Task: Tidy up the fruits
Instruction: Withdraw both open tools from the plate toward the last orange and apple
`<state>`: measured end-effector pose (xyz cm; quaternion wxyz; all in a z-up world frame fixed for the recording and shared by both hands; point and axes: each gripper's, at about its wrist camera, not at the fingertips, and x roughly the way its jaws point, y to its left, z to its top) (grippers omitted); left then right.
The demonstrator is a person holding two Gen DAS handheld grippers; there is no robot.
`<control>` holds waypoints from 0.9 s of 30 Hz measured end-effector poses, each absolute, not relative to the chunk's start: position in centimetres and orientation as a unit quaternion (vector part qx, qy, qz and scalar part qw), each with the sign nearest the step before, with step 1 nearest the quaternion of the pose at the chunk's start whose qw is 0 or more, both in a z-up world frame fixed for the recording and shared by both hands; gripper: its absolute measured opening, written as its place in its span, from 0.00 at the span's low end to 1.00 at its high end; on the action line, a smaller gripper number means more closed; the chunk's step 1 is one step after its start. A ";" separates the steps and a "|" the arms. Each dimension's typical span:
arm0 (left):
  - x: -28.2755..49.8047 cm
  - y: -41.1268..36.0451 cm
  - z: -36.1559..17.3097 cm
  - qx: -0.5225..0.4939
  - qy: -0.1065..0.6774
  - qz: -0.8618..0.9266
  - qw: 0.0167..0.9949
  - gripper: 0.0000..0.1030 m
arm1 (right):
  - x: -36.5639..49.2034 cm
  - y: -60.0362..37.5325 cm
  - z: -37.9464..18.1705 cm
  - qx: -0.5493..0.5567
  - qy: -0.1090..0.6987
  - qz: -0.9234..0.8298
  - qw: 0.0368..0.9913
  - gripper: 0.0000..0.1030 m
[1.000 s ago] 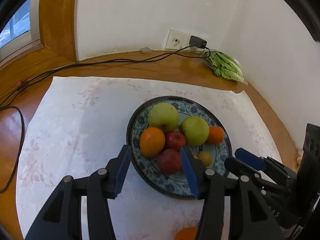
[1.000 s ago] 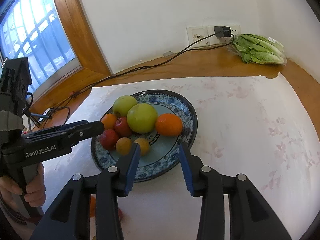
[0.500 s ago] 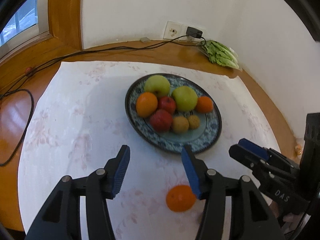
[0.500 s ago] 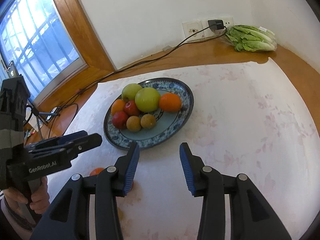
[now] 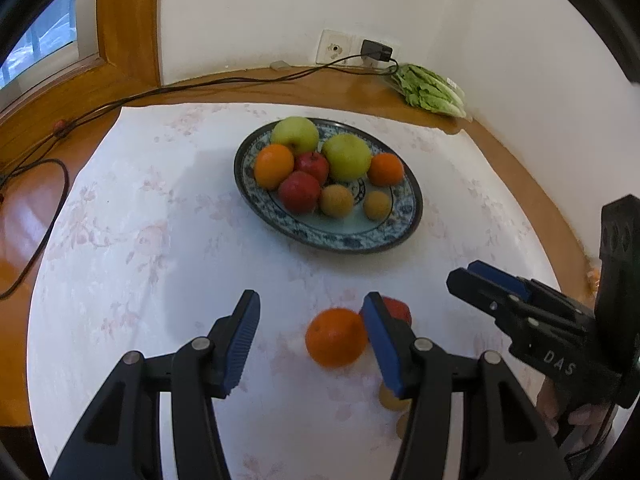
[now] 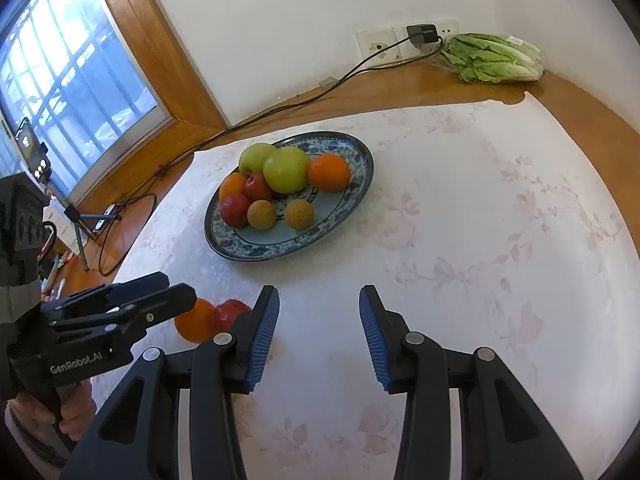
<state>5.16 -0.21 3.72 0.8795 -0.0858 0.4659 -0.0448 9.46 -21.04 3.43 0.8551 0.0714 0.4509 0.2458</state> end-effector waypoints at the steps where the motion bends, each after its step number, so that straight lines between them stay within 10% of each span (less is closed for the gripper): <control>1: 5.0 -0.3 3.6 -0.086 0.466 -0.045 0.879 0.55 | 9.4 -21.1 3.3 0.071 0.452 0.245 0.855 0.42; 23: 4.2 -1.3 2.4 -0.077 0.464 -0.052 0.881 0.55 | 9.3 -21.8 1.5 0.079 0.464 0.233 0.851 0.42; 27: 4.3 -1.5 2.0 -0.073 0.466 -0.055 0.880 0.41 | 9.3 -21.9 1.4 0.081 0.463 0.236 0.851 0.42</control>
